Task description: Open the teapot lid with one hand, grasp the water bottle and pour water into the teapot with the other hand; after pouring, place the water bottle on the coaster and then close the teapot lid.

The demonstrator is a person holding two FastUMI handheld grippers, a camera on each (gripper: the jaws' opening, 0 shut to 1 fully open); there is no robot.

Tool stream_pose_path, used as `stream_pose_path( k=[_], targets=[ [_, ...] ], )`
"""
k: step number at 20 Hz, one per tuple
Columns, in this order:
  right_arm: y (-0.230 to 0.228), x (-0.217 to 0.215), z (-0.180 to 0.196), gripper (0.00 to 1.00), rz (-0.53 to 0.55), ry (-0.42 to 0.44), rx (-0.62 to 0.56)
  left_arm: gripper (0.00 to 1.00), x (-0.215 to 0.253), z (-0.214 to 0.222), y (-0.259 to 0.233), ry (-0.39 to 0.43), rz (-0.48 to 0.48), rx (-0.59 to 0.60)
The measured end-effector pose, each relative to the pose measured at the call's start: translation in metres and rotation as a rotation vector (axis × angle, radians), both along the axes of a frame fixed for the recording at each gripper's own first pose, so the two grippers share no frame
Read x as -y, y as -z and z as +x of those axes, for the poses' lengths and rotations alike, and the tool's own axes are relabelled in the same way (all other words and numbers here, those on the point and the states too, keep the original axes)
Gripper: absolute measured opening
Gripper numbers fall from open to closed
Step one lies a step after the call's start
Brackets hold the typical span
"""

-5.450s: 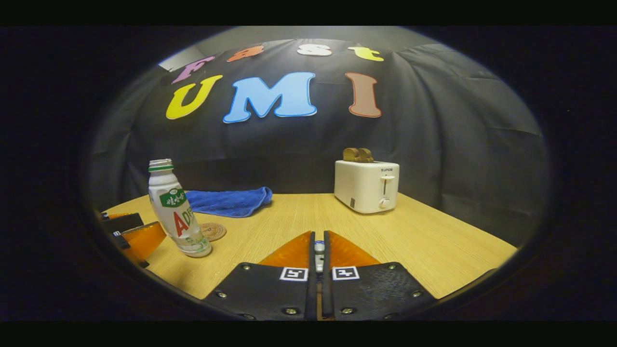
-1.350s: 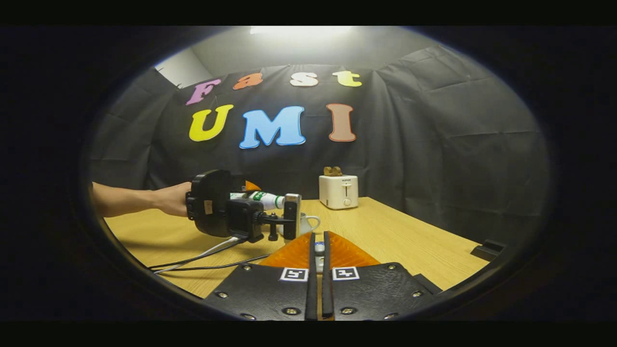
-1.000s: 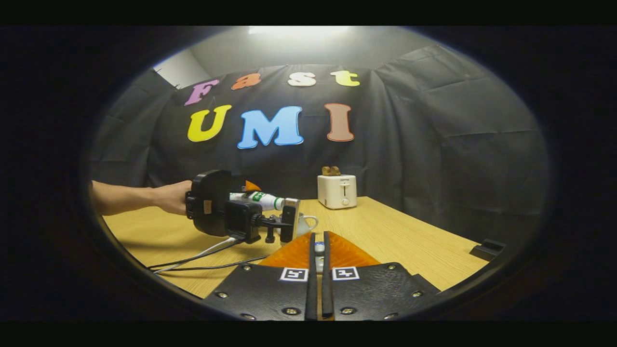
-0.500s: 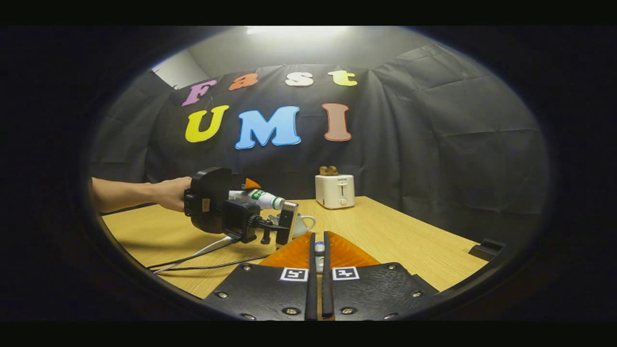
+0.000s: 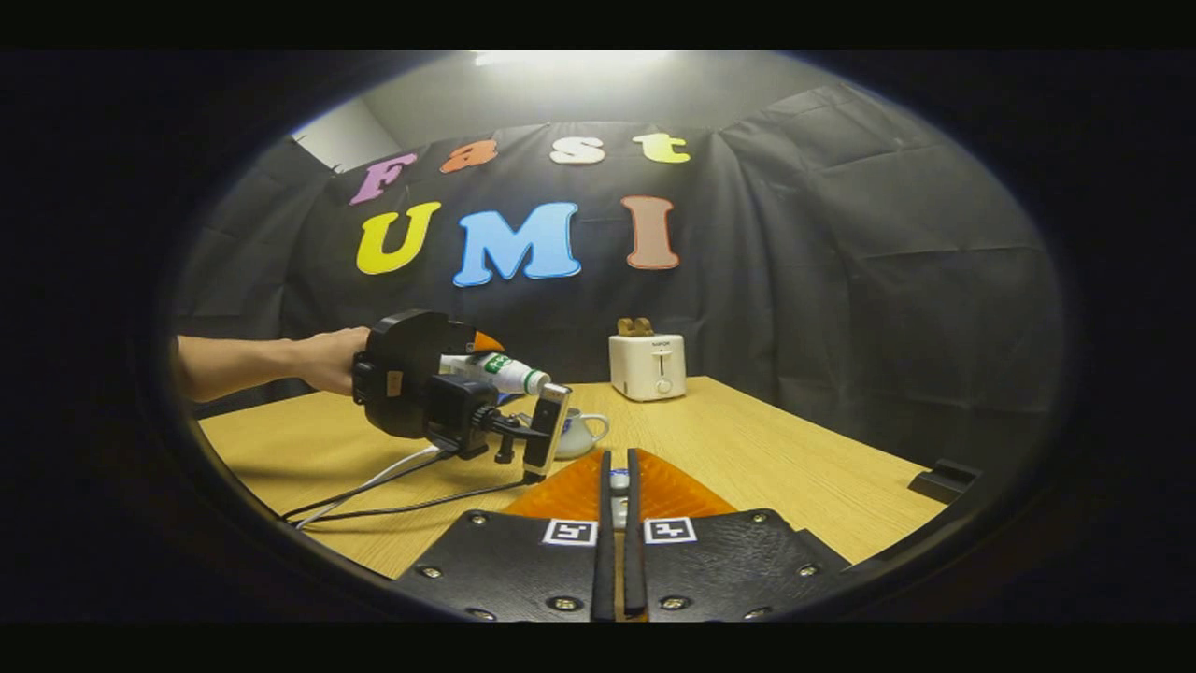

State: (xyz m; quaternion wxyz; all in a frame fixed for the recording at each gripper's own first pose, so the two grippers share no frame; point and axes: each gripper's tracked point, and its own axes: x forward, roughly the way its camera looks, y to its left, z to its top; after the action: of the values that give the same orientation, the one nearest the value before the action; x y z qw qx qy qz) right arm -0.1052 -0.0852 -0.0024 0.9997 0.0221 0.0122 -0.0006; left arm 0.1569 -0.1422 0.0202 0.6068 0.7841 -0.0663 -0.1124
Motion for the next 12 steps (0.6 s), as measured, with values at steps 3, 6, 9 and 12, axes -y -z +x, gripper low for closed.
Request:
stream_pose_path(
  k=[3,6,9,12],
  targets=[
    [0.0003,0.0001,0.0008,0.04,-0.004,0.000,-0.002,0.84,-0.0012,0.0009,-0.0025,-0.002,0.013,0.008],
    [0.0019,-0.0003,0.0010,0.04,0.000,-0.002,-0.006,0.84,-0.0007,0.0010,-0.0061,0.003,0.029,0.021],
    [0.0030,-0.0010,0.0009,0.04,0.004,-0.006,-0.009,0.80,0.0010,0.0017,-0.0073,0.009,0.050,0.033],
    [0.0011,-0.0005,0.0003,0.04,0.000,-0.006,-0.006,0.80,-0.0006,0.0011,-0.0081,0.008,0.054,0.035]
  ],
)
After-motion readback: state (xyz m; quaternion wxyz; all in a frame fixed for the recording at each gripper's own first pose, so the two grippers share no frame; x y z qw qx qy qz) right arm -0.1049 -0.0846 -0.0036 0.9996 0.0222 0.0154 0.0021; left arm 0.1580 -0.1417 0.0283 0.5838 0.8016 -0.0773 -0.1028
